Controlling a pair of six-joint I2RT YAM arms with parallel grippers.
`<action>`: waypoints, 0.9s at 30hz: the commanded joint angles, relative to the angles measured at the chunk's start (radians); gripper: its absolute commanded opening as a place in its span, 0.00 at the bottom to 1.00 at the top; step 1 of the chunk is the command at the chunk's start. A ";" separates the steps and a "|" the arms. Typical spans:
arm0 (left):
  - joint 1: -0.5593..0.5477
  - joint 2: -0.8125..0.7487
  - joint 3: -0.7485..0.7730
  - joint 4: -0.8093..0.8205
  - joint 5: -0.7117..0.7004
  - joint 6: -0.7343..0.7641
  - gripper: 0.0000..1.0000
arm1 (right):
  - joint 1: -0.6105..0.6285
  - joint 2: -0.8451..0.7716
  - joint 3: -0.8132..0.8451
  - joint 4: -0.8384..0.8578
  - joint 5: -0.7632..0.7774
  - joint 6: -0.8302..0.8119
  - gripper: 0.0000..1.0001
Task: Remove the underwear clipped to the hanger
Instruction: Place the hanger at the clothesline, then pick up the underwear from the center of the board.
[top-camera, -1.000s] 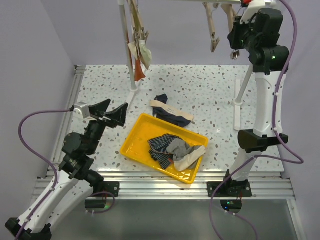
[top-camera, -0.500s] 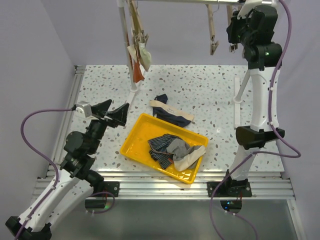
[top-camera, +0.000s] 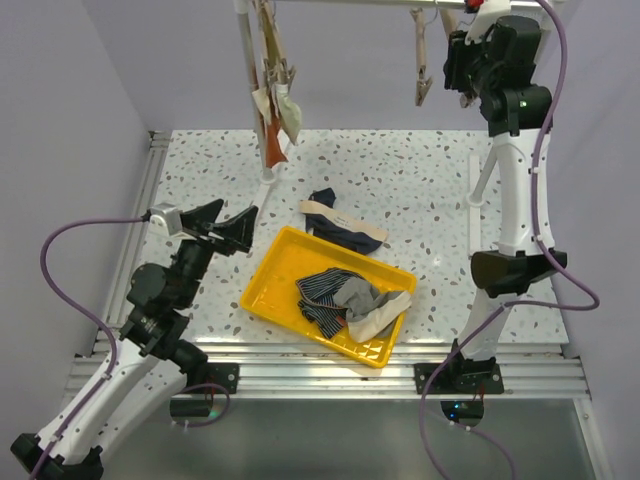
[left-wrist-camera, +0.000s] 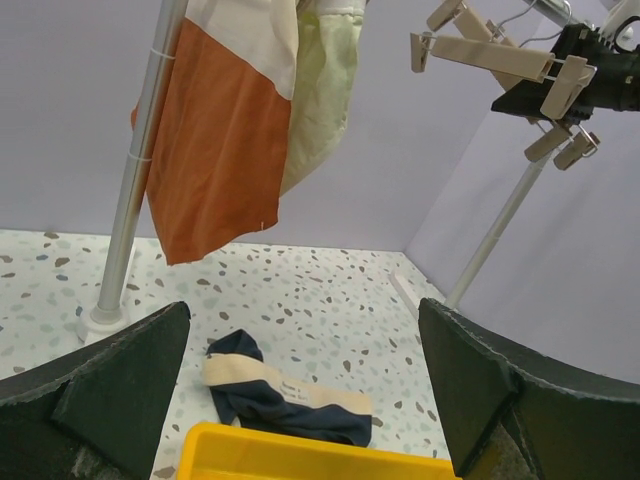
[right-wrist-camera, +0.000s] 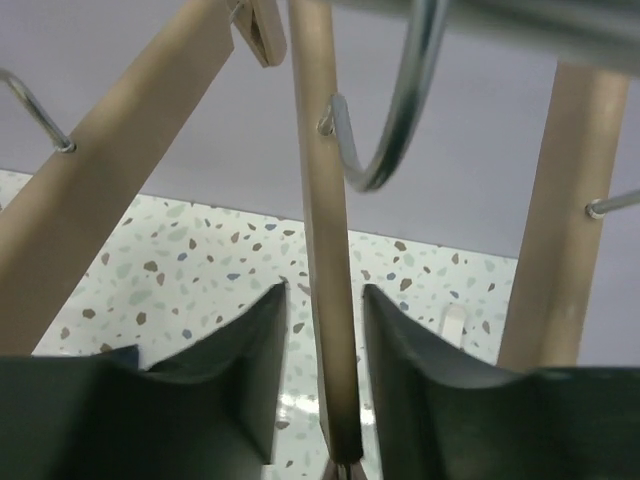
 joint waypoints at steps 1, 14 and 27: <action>0.007 0.016 0.007 0.026 0.003 -0.012 1.00 | 0.002 -0.102 -0.047 0.017 -0.007 -0.050 0.48; 0.008 0.099 0.024 0.009 0.019 -0.066 1.00 | 0.002 -0.482 -0.444 0.206 -0.033 -0.262 0.99; -0.035 0.419 0.199 -0.125 0.041 0.027 1.00 | -0.001 -0.924 -0.991 0.404 -0.221 -0.471 0.99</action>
